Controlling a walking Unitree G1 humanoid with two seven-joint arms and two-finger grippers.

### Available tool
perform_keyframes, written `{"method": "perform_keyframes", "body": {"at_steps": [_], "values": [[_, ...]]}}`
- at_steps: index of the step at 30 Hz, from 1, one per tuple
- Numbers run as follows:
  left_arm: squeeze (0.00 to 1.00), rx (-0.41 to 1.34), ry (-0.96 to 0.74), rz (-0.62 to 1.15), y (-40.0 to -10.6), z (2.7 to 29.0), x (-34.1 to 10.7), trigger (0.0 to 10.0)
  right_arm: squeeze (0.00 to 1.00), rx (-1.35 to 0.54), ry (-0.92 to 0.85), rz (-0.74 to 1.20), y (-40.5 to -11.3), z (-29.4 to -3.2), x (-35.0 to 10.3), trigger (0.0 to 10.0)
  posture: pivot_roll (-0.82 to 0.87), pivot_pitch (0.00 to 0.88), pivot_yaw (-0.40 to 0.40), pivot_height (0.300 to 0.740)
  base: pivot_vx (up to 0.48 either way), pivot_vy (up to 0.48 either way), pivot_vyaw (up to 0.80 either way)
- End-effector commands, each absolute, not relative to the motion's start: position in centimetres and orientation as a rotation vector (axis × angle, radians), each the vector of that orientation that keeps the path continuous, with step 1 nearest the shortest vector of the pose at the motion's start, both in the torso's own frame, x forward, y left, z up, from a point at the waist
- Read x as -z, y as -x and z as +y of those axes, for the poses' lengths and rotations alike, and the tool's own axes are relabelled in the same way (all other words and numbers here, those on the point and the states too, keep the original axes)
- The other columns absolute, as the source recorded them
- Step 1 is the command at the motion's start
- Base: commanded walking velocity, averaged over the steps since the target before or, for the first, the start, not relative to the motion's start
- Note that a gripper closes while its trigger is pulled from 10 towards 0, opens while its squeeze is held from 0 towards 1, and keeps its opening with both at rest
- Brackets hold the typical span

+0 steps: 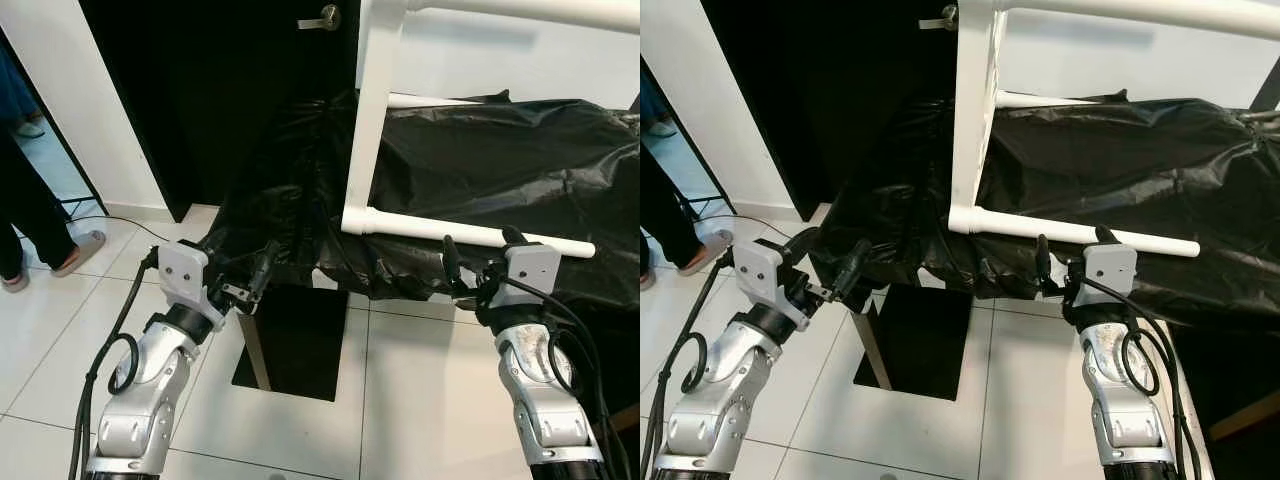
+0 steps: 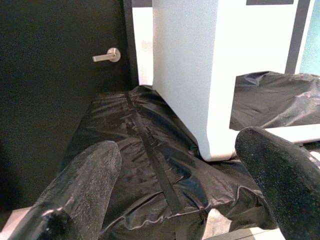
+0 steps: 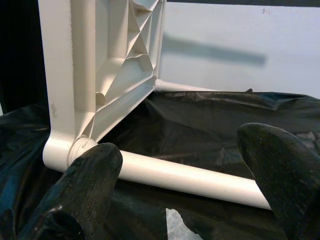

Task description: Building children table

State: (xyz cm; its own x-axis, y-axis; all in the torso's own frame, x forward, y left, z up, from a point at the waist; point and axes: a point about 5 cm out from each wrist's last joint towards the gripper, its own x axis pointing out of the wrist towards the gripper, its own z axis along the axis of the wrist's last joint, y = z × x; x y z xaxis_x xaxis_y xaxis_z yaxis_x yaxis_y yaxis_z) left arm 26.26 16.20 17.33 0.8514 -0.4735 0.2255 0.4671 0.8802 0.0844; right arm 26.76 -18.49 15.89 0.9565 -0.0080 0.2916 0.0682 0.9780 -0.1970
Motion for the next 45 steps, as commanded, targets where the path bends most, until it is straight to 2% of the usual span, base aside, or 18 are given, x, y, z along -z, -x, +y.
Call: {"method": "perform_keyframes", "body": {"at_steps": [1, 10, 33, 39, 43, 45], "values": [[0.00, 0.506, -0.046, -0.251, -26.2, 16.1, -17.4, 10.0, 0.00, 0.035, 0.211, -0.292, -26.8, -18.5, -15.9, 10.0, 0.09, 0.000, -0.014, 0.740, 0.000, -0.251, 0.00], [0.00, 0.503, -0.047, -0.247, -26.3, 16.2, -17.3, 10.0, 0.00, 0.037, 0.208, -0.289, -26.8, -18.5, -15.8, 10.0, 0.09, 0.000, -0.010, 0.740, 0.000, -0.249, 0.00], [0.00, 0.449, -0.068, -0.235, -26.9, 16.8, -17.5, 10.0, 0.00, 0.061, 0.213, -0.256, -27.0, -18.8, -15.6, 10.0, 0.09, 0.000, -0.002, 0.740, 0.000, 0.000, 0.00], [0.00, 0.490, -0.071, -0.241, -26.8, 16.4, -17.8, 10.0, 0.00, 0.069, 0.260, -0.255, -27.4, -19.2, -16.2, 10.0, 0.08, 0.000, 0.002, 0.740, 0.000, 0.000, 0.00], [0.00, 0.647, -0.039, -0.209, -26.1, 14.8, -17.7, 10.0, 0.00, 0.191, 0.458, -0.256, -29.0, -20.9, -18.5, 10.0, 0.07, 0.000, 0.011, 0.740, 0.000, 0.000, 0.00], [0.00, 0.668, -0.038, -0.206, -26.0, 14.6, -17.7, 10.0, 0.00, 0.202, 0.477, -0.264, -29.1, -21.1, -18.8, 10.0, 0.07, 0.000, 0.011, 0.740, 0.000, 0.000, 0.00]]}}
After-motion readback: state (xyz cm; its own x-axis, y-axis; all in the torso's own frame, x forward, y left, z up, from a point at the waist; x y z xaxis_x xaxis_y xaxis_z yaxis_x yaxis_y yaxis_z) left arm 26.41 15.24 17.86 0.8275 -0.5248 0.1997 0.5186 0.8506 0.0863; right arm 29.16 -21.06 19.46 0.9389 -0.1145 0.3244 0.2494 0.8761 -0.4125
